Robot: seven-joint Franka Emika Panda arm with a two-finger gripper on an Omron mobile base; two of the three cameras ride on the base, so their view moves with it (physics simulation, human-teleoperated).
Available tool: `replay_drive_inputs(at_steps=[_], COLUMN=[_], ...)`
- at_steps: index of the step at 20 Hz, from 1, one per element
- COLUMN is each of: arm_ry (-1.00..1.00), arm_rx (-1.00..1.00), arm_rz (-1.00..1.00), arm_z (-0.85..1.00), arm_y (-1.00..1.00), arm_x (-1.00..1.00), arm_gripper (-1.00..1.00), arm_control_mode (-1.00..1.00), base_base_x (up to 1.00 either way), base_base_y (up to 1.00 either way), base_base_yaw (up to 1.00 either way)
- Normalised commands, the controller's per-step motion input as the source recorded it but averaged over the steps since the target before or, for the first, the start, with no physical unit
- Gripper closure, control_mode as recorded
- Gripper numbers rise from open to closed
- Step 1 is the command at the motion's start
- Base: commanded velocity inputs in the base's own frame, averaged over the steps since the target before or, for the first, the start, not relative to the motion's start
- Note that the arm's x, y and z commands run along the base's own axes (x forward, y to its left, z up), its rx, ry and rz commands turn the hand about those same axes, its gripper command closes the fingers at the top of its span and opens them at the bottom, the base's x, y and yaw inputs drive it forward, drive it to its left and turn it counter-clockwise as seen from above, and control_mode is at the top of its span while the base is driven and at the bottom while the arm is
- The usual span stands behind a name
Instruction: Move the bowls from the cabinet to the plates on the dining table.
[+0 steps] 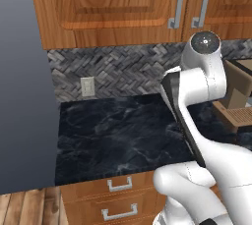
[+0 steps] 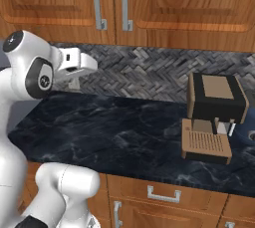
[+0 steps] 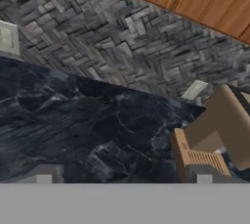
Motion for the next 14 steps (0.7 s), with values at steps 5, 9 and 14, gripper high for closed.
replay_drive_inputs(at_steps=[5, 9, 14], arm_ry=[-0.12, -0.1, -0.08], arm_rx=[0.0, 0.01, 0.03], arm_rz=[0.0, 0.0, 0.0], arm_z=[0.36, 0.33, 0.33], arm_y=[-0.39, -0.45, -0.43], arm_x=[-0.18, -0.1, -0.02], arm_gripper=[-1.0, -1.0, -1.0], arm_control_mode=[-1.0, -1.0, -1.0], base_base_x=[0.0, 0.0, 0.0], base_base_y=[0.0, 0.0, 0.0], base_base_yaw=[0.0, 0.0, 0.0])
